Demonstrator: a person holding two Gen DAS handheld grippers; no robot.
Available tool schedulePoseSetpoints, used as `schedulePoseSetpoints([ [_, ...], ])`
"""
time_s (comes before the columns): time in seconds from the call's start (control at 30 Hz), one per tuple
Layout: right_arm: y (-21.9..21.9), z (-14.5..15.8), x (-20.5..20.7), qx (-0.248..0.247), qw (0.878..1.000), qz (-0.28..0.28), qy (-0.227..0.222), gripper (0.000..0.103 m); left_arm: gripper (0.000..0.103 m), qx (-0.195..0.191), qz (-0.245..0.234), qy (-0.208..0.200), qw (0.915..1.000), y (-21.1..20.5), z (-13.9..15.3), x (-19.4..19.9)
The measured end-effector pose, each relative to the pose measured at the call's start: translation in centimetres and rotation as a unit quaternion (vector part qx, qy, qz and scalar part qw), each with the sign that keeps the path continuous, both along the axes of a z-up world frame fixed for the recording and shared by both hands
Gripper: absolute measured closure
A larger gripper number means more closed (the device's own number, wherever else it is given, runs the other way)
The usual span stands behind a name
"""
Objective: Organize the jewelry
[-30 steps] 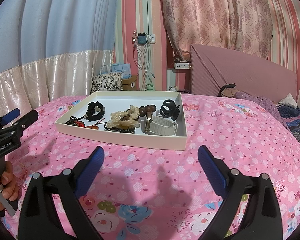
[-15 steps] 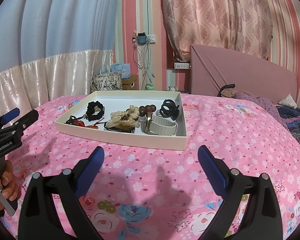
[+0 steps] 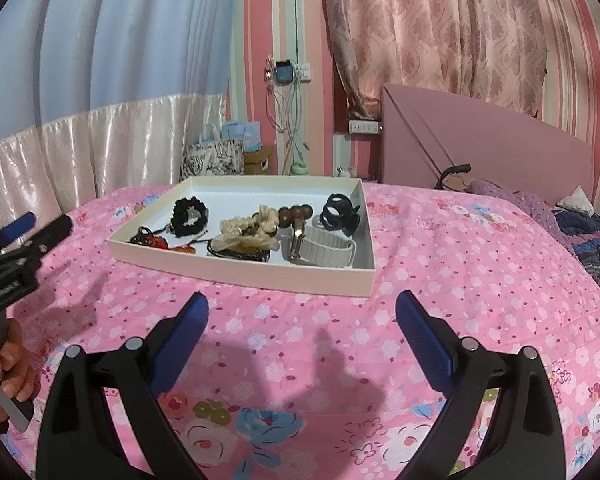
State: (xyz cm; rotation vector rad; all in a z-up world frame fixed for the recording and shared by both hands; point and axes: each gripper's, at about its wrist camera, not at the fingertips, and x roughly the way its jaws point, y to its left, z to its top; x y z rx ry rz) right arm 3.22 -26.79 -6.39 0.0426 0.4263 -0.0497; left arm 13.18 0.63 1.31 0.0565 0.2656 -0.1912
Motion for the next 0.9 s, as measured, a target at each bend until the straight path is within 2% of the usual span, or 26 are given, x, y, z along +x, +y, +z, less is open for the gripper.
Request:
schedulePoseSetpoints([
  [0.23, -0.1, 0.0, 0.0, 0.003, 1.000, -0.005, 0.004, 0.009, 0.003, 0.029, 0.008, 0.008, 0.9995, -1.1, -0.1, 0.4],
  [0.43, 0.3, -0.1, 0.0, -0.003, 1.000, 0.006, 0.006, 0.009, 0.003, 0.020, 0.026, 0.018, 0.9993, -0.8, -0.1, 0.7],
  [0.73, -2.5, -0.9, 0.8, 0.075, 0.997, -0.006, 0.029, 0.009, 0.003, 0.017, 0.067, 0.022, 0.9973, -0.2, -0.3, 1.0],
  [0.9, -1.0, -0.7, 0.8, 0.043, 0.999, 0.003, 0.023, 0.009, 0.003, 0.015, 0.095, 0.022, 0.9952, 0.3, -0.2, 1.0],
])
